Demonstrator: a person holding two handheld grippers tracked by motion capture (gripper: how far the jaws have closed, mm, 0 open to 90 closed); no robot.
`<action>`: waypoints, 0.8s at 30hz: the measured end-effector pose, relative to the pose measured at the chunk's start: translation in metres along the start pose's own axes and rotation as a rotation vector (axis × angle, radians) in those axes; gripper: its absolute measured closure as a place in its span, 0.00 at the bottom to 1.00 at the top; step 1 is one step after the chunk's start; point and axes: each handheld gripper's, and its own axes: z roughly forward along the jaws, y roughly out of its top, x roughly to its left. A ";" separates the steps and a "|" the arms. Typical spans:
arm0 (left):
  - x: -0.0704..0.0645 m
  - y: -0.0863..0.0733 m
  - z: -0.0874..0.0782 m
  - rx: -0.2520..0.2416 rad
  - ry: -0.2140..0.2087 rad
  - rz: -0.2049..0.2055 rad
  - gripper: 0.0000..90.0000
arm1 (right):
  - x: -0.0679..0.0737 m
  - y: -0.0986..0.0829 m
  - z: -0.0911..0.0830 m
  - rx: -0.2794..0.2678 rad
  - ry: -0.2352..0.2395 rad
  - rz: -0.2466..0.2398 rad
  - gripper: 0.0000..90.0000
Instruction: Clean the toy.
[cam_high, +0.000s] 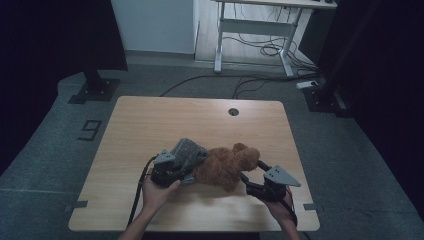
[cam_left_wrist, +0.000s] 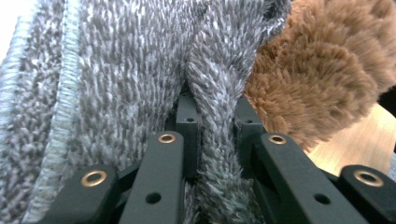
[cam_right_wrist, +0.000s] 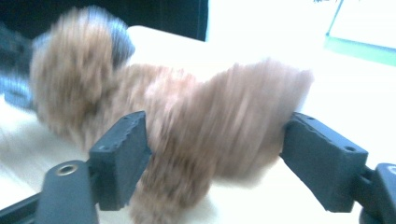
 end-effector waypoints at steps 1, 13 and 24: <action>-0.001 -0.001 0.000 0.001 -0.002 0.004 0.86 | -0.001 0.006 -0.001 -0.006 -0.001 -0.005 0.22; -0.002 -0.017 -0.007 -0.004 -0.036 -0.006 0.86 | 0.014 0.014 0.046 0.135 0.153 0.006 0.19; -0.007 -0.022 0.002 0.009 -0.004 0.022 0.87 | 0.026 -0.026 0.057 0.232 0.183 -0.075 0.41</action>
